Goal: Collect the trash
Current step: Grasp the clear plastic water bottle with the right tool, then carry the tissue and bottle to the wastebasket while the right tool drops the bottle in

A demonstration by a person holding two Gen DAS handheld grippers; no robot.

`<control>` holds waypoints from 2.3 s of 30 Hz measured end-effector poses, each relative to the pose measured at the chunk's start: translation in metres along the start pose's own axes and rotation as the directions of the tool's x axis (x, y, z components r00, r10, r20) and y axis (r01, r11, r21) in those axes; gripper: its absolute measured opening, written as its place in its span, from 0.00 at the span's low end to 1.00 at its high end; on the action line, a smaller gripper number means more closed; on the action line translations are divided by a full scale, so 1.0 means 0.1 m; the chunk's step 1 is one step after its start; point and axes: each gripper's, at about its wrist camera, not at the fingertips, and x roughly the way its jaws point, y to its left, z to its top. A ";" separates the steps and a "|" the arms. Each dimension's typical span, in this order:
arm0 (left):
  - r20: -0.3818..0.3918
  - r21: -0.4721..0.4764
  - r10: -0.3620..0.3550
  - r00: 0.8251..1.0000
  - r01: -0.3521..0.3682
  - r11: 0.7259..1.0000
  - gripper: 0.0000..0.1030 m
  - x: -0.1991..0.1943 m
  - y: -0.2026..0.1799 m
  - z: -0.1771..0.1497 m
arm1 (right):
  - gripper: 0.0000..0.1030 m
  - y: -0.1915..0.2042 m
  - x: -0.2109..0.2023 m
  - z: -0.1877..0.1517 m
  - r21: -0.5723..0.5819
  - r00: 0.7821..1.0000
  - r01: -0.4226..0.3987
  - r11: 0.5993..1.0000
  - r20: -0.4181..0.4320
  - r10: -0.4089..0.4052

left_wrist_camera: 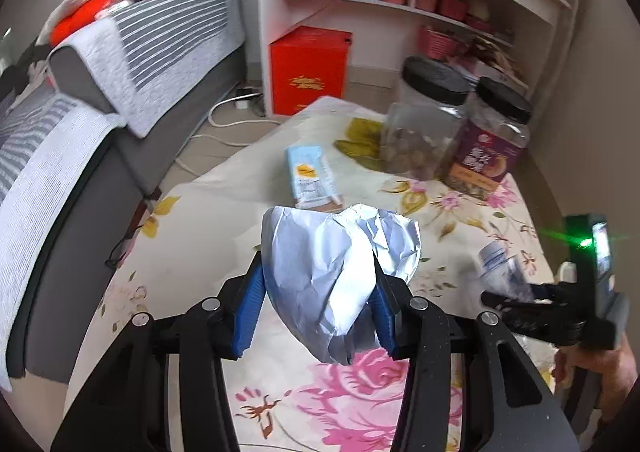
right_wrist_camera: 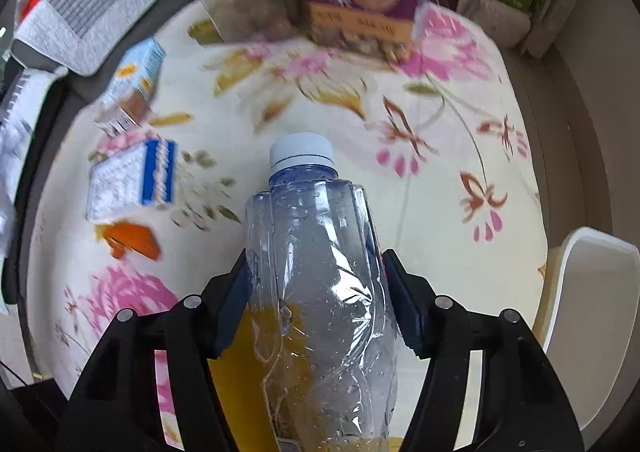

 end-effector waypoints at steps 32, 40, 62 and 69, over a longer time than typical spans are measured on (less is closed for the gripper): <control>0.241 -0.114 0.046 0.969 -0.019 0.993 0.46 -0.78 -0.28 -0.17 | 0.59 0.33 -1.86 -0.40 0.007 0.730 0.074 0.997 0.681 -0.059; 0.252 -0.067 0.005 0.968 0.012 0.998 0.46 -0.90 -0.65 -0.17 | 0.59 0.06 -2.05 -0.53 0.056 0.708 0.086 0.995 0.699 -0.100; 0.242 0.134 -0.161 0.957 0.131 0.982 0.46 -1.04 -2.11 -0.27 | 0.59 -1.40 -2.45 -0.95 0.346 0.682 0.124 0.930 0.650 -0.334; 0.218 0.210 -0.233 0.948 0.188 0.959 0.46 -1.09 -2.69 -0.31 | 0.75 -1.99 -2.51 -1.08 0.476 0.695 0.141 0.868 0.577 -0.429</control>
